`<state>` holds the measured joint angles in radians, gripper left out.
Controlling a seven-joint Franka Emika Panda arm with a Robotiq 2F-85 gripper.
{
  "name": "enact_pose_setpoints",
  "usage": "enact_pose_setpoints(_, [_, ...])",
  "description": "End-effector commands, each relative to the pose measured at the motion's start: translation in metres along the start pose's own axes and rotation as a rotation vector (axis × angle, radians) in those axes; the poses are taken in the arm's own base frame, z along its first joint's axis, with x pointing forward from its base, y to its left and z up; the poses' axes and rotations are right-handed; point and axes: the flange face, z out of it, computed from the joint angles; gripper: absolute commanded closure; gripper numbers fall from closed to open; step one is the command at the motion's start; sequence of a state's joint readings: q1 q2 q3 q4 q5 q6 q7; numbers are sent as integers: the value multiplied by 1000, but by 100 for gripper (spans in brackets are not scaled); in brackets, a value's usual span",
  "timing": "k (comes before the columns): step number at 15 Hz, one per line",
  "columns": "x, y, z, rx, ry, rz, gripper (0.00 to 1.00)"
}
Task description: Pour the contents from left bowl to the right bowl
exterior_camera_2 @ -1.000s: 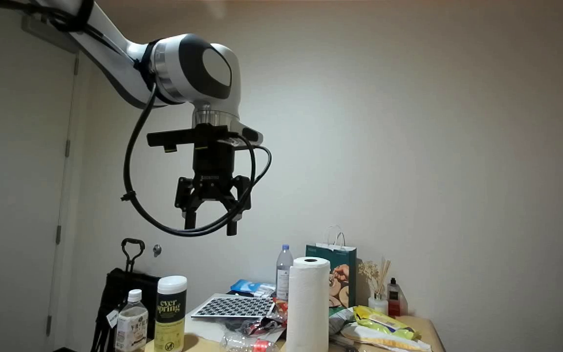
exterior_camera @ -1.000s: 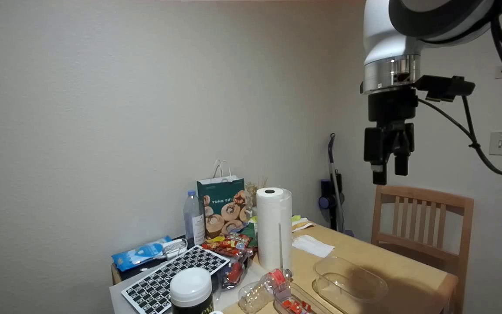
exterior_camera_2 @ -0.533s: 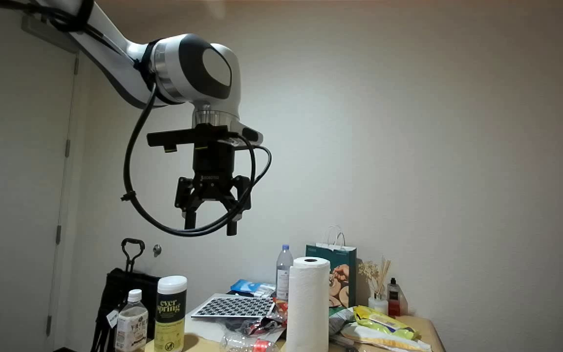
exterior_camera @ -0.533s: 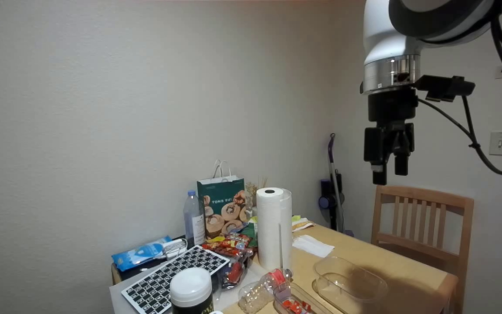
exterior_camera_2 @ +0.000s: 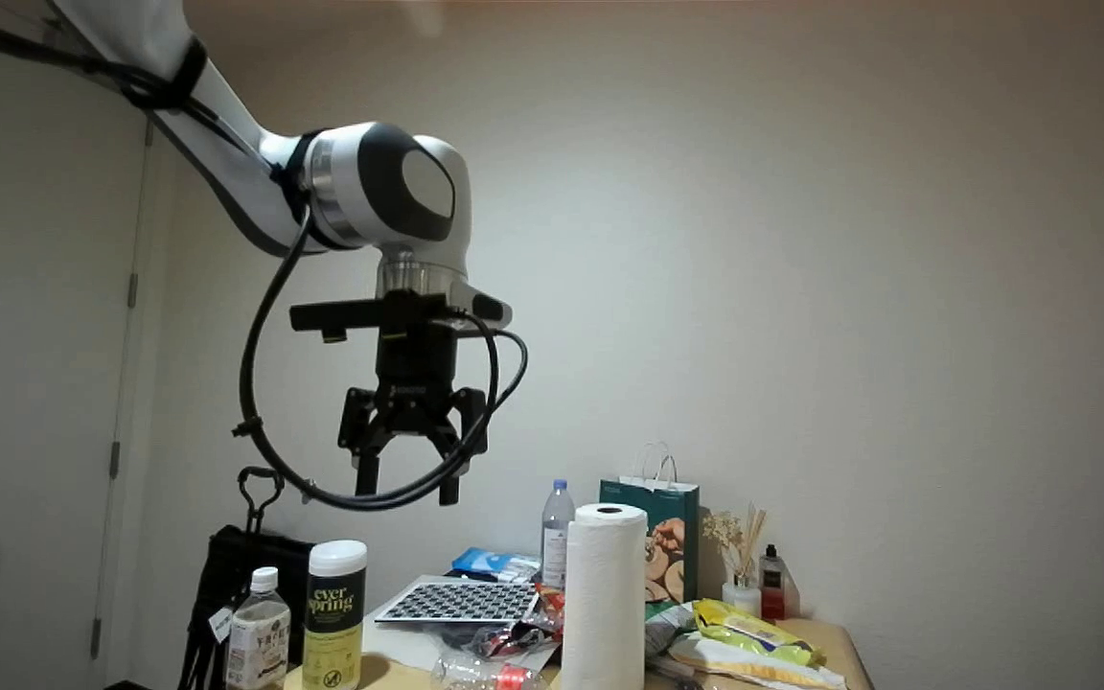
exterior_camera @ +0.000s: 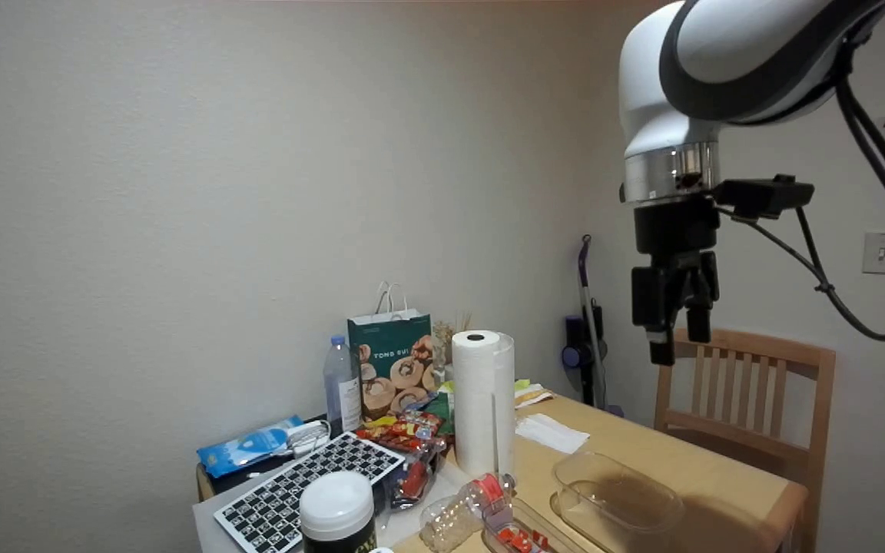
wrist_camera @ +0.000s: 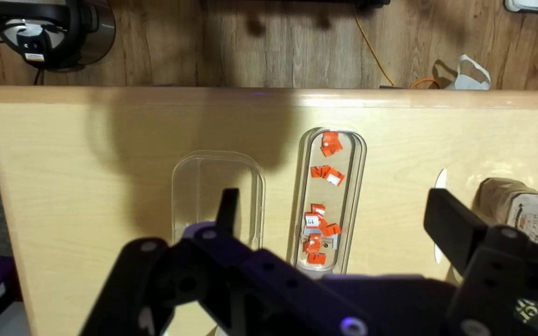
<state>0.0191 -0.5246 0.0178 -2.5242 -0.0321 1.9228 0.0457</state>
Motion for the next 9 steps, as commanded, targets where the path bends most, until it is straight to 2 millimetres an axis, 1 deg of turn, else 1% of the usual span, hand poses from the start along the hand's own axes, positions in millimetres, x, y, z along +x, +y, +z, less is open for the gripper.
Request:
enact_pose_setpoints(1, [8,-4,60,-15,-73,-43,0])
enact_pose_setpoints(3, [8,-2,83,-21,-136,-70,0])
enact_pose_setpoints(4, [8,6,82,-47,-150,-96,0])
enact_pose_setpoints(5, [6,-3,77,-26,-135,-41,0])
enact_pose_setpoints(7, [8,1,85,-39,-156,-61,0])
enact_pose_setpoints(9, [8,2,84,-42,-156,-66,0])
